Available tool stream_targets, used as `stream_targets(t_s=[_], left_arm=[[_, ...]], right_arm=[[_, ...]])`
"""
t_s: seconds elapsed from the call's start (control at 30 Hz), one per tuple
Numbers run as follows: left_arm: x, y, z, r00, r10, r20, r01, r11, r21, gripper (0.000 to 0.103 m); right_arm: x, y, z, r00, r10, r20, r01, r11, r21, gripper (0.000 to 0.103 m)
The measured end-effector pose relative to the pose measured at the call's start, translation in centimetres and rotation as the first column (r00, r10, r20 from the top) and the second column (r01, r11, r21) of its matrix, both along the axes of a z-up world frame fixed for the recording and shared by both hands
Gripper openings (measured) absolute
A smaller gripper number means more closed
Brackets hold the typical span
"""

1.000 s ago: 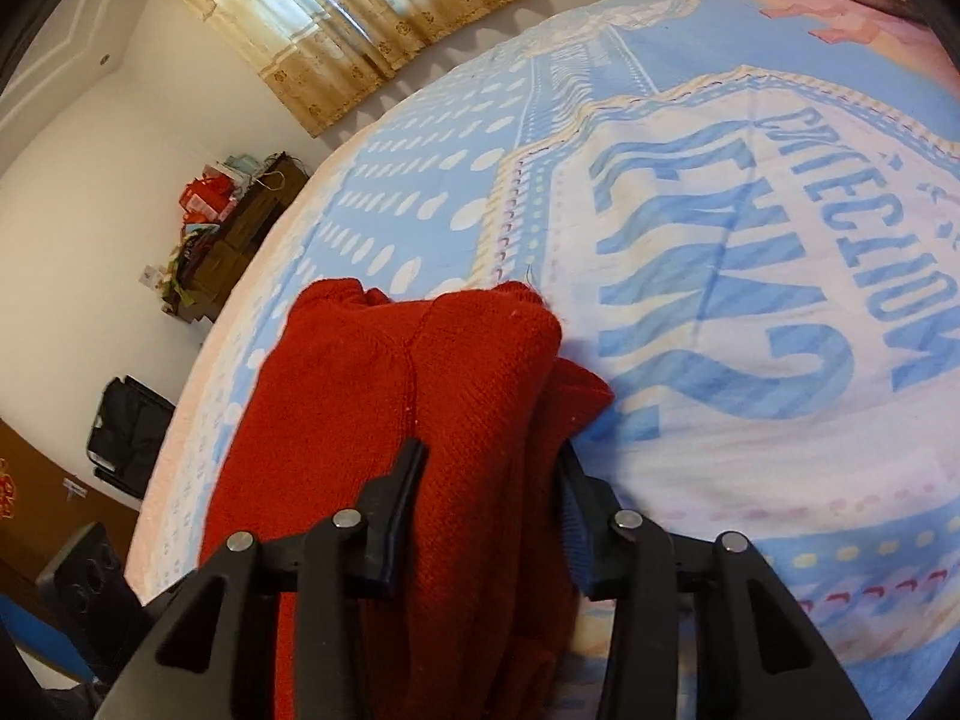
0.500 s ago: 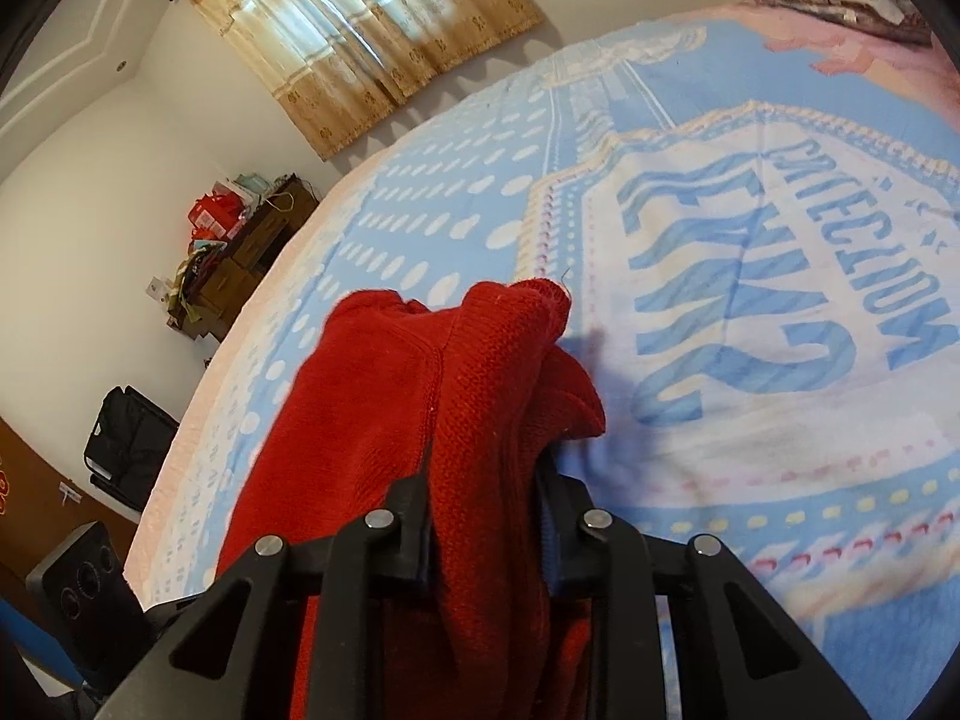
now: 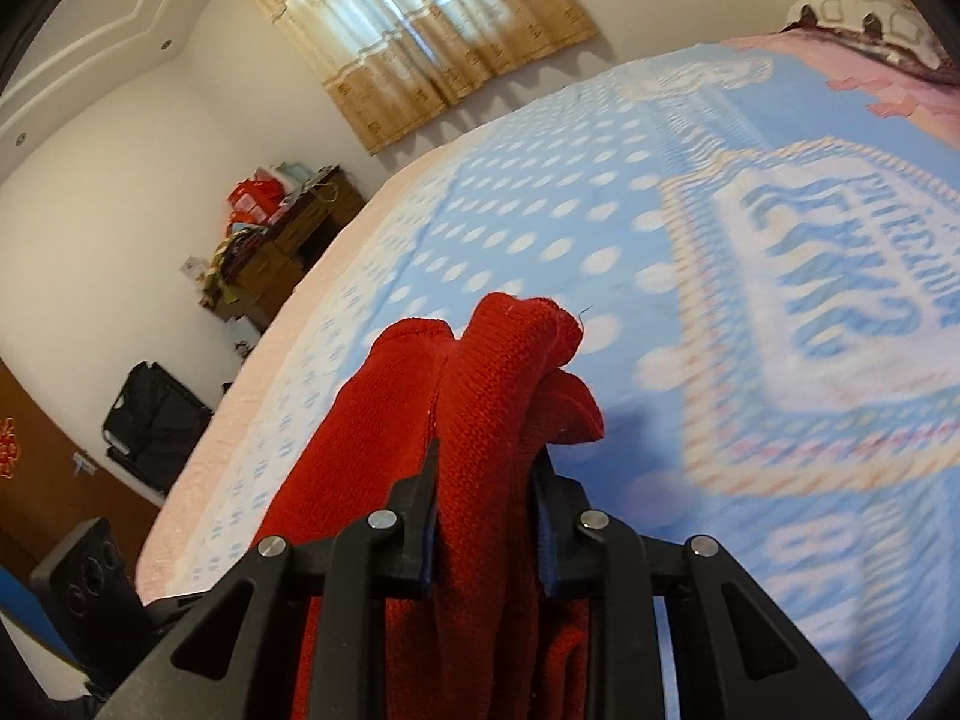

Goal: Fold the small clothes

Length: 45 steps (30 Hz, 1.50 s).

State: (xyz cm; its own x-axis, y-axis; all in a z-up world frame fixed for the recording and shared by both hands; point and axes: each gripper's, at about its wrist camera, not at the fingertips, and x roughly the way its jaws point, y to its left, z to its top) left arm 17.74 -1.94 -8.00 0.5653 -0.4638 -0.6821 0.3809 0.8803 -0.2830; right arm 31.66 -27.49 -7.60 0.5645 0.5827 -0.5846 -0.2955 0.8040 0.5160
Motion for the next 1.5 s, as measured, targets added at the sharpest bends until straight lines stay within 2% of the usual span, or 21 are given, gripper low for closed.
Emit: stream_targets(t_s=[0.2,0.4,0.6,0.8,1.0,1.17,1.3,1.4,1.5], left_arm=[[-3.5,6.6,1.5,0.995,0.09,0.037,-0.09,0.996,0.019,0.039],[-6.4,12.0,2.0,0.976,0.21,0.051,-0.21,0.978,-0.003,0.039],[-7.7,13.8,1.4,0.953,0.298,0.048,-0.298,0.955,-0.012,0.038],[-8.7,15.2,-0.5,0.933,0.36,0.004,-0.359,0.933,-0.025,0.038],[-8.1,15.4,-1.5,0.926,0.376,-0.023,-0.376,0.927,-0.01,0.038],[-9.0,16.1,-1.2,0.918,0.397,-0.003,-0.397,0.918,-0.006,0.038],[-9.6,16.6,-2.2,0.909,0.416,-0.008,-0.416,0.909,0.017,0.038],[-9.3,16.9,-3.4,0.901,0.431,-0.042,-0.431,0.902,0.003,0.038],[-9.4,16.7,-3.3,0.902,0.43,-0.027,-0.43,0.903,0.015,0.038]], right_arm=[[-1.9,6.5,1.1,0.997,0.08,-0.006,-0.08,0.996,0.041,0.025],[-3.0,14.0,1.6,0.985,0.175,0.0,-0.175,0.983,0.049,0.024],[-2.8,21.3,1.0,0.966,0.257,-0.01,-0.256,0.966,0.029,0.024],[-2.6,26.6,-0.9,0.941,0.336,-0.049,-0.336,0.942,0.0,0.024],[-2.4,28.4,-3.0,0.931,0.356,-0.082,-0.358,0.933,-0.017,0.024],[-1.7,29.0,-2.5,0.916,0.394,-0.075,-0.394,0.919,0.017,0.024],[-1.8,30.9,-2.2,0.903,0.422,-0.074,-0.423,0.906,0.0,0.024],[-1.5,31.4,-3.5,0.909,0.404,-0.106,-0.409,0.911,-0.039,0.024],[-1.2,31.0,-4.4,0.912,0.389,-0.128,-0.397,0.917,-0.042,0.024]])
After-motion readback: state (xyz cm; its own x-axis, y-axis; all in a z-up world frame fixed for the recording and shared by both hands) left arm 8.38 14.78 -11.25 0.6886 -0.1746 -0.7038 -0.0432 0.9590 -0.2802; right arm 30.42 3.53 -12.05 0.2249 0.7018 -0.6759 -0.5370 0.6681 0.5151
